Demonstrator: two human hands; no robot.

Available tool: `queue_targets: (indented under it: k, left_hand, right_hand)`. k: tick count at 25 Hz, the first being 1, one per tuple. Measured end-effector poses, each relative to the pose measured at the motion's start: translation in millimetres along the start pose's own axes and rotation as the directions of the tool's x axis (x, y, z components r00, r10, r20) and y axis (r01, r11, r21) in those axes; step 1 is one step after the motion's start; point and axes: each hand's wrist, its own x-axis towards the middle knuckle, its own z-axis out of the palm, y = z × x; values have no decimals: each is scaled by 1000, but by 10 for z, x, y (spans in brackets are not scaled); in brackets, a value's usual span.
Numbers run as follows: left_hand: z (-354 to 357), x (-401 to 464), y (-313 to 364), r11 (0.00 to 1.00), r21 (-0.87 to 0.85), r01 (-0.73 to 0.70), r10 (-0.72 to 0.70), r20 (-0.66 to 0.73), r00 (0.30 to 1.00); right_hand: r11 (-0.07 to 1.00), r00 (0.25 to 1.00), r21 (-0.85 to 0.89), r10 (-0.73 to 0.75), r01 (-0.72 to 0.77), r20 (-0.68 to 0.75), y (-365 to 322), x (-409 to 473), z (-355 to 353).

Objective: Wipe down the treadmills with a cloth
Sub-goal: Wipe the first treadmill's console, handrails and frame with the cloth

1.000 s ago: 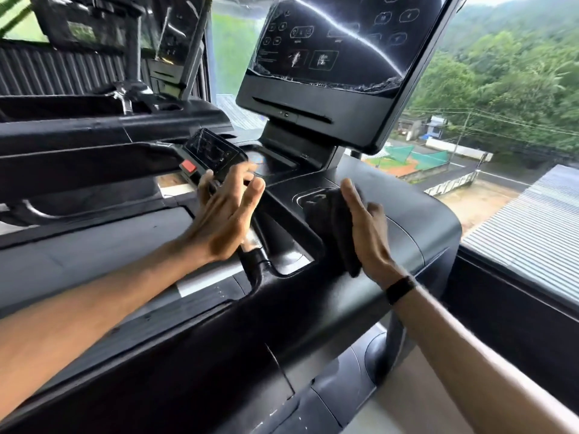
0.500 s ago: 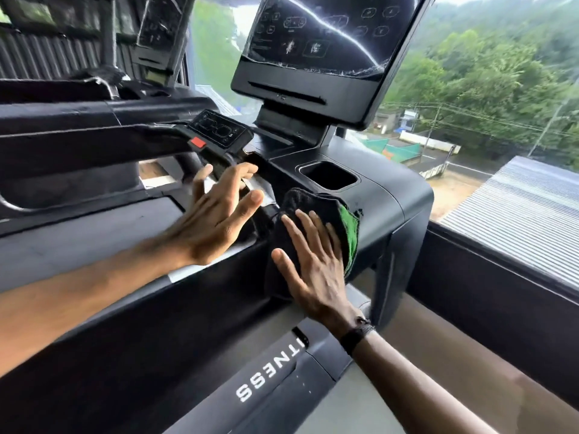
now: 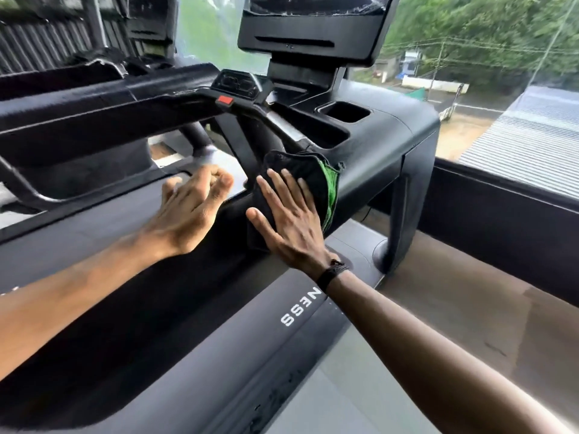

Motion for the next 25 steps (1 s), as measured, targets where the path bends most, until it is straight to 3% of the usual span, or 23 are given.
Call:
queue_targets:
  k: [2, 7, 14, 18, 25]
  left_hand:
    - [-159, -201, -136, 997, 19, 78, -78, -15, 997]
    - [-445, -677, -628, 995, 5, 97, -97, -44, 994]
    - [-891, -1362, -1117, 961, -242, 136, -140, -2, 990]
    - [-976, -1698, -1350, 866, -466, 183, -177, 58, 983]
    - [-1008, -2264, -1547, 784, -582, 214, -161, 143, 977]
  right_hand:
    - [1000, 1000, 1, 22, -22, -22, -215, -52, 55]
    - [998, 997, 13, 57, -57, -43, -788, -248, 155]
    - [994, 992, -3, 107, -107, -60, -1922, -601, 349]
    - [990, 988, -37, 134, -137, -70, -2531, -809, 447]
    - [993, 997, -98, 58, -62, -40, -3219, -1065, 535]
